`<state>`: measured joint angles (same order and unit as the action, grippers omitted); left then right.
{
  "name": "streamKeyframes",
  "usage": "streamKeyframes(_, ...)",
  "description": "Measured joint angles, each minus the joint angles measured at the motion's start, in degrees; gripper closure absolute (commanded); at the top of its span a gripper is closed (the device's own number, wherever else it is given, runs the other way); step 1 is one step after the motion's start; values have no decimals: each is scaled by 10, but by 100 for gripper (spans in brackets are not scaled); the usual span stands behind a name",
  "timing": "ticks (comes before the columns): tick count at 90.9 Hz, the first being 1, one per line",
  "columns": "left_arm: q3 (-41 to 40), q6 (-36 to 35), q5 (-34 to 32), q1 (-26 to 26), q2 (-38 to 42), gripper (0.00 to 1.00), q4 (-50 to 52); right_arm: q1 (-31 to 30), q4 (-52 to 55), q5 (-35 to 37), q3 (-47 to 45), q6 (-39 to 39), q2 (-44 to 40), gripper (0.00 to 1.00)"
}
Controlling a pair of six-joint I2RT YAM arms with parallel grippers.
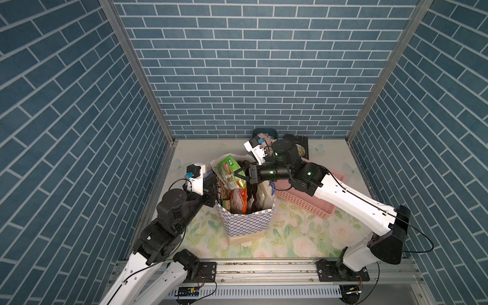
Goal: Place the condiment packets inside the bag
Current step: Place the condiment packet in the paper bag, then reset both arms
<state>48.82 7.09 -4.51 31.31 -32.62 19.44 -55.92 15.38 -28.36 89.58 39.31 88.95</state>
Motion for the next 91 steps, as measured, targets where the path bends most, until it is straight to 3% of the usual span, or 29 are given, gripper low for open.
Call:
streamKeyframes(15,0,0,0,0,0,100,0,-3,0,10,0,15,6,100)
streamKeyframes(31,0,0,3,0,0,100,0,-3,1,24,14,37,40,72)
streamKeyframes(54,0,0,7,0,1,100,0,-3,3,35,30,36,59,54)
streamKeyframes(66,0,0,7,0,1,84,-3,0,10,59,31,10,37,45)
streamKeyframes(77,8,3,0,0,2,48,-18,9,21,92,30,-21,-12,39)
streamKeyframes(91,44,31,-39,0,-6,20,-2,51,17,131,10,-51,-101,38)
